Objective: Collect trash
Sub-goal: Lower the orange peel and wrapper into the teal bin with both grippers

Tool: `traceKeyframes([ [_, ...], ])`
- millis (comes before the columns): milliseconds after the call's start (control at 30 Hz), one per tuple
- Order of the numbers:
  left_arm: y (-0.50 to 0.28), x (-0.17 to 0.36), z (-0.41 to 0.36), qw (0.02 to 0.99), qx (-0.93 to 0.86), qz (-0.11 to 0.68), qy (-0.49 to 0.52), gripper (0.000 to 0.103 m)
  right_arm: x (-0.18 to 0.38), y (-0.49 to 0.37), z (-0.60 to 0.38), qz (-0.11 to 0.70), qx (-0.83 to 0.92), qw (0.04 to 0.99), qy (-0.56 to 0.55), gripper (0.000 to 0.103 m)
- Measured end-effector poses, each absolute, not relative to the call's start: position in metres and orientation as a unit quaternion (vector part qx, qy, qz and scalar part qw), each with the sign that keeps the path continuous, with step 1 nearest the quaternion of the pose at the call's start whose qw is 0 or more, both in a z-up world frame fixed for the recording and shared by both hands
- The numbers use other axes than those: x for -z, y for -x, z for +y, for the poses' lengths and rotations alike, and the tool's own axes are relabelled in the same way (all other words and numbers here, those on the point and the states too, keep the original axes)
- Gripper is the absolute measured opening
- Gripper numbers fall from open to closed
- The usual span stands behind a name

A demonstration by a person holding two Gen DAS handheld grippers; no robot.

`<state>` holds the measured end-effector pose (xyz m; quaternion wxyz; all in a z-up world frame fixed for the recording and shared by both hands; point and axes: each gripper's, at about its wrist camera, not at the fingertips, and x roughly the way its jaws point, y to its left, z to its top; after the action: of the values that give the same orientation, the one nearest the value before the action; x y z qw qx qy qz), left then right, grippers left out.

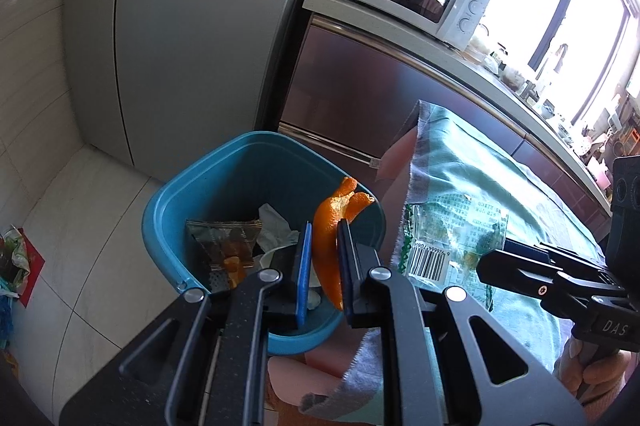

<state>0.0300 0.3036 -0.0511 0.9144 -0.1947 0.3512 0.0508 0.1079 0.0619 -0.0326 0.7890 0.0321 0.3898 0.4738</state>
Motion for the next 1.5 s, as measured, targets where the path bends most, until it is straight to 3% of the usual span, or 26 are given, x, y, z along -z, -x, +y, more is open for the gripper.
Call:
traceKeyframes([
  [1500, -0.067, 0.087, 0.314, 0.898, -0.088, 0.377, 0.210, 0.013, 0.065, -0.134, 0.120, 0.445, -0.442, 0.779, 0.034, 0.024],
])
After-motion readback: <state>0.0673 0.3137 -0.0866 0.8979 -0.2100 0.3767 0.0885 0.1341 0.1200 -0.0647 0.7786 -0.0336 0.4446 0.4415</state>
